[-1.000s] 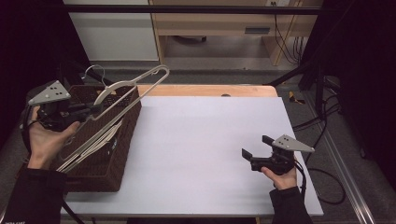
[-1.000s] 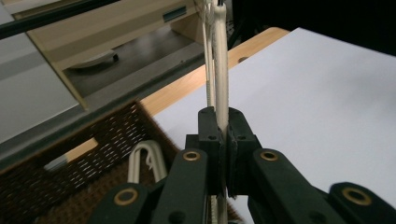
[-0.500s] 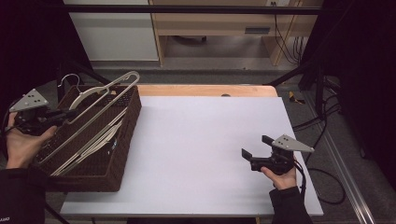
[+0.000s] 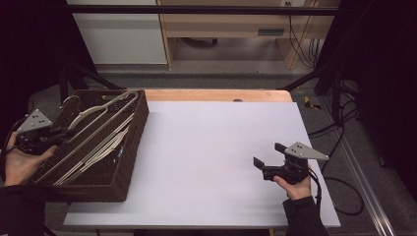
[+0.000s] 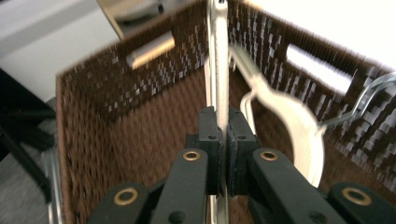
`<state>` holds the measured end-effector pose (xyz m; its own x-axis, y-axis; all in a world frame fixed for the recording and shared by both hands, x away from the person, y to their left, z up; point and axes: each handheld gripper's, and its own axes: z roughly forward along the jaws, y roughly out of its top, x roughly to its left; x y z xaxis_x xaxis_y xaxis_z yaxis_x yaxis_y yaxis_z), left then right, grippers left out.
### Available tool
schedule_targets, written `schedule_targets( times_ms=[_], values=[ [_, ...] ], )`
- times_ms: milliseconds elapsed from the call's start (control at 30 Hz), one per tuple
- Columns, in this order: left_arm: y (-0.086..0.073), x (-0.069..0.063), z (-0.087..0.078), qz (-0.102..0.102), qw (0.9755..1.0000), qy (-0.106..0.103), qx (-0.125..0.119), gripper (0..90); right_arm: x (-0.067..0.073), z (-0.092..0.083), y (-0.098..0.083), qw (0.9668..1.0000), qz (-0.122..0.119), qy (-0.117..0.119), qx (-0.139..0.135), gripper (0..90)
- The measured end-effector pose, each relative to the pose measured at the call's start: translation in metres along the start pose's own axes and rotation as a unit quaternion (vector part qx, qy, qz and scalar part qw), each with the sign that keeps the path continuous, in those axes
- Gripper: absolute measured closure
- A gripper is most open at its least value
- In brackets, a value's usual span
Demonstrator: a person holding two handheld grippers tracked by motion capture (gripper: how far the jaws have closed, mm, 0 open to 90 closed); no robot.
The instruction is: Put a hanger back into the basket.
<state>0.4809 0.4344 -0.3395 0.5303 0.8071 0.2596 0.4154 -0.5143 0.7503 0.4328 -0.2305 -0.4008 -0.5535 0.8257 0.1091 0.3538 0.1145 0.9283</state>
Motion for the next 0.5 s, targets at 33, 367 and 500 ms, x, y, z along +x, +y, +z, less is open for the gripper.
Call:
schedule_targets(
  times_ms=[33,367,500],
  values=[
    [-0.003,-0.001,0.003,0.001,1.0,0.001,0.005,86.7,0.0,0.0,0.0,1.0,0.0,0.001,0.0,5.1],
    [-0.025,-0.01,0.031,-0.008,0.9984,-0.017,0.054,86.5,-0.001,0.0,0.0,1.0,0.0,0.001,-0.001,5.2],
    [-0.02,-0.013,0.03,-0.01,0.9971,-0.016,0.074,83.3,0.001,0.002,-0.001,1.0,-0.003,0.003,0.002,5.2]
  ],
)
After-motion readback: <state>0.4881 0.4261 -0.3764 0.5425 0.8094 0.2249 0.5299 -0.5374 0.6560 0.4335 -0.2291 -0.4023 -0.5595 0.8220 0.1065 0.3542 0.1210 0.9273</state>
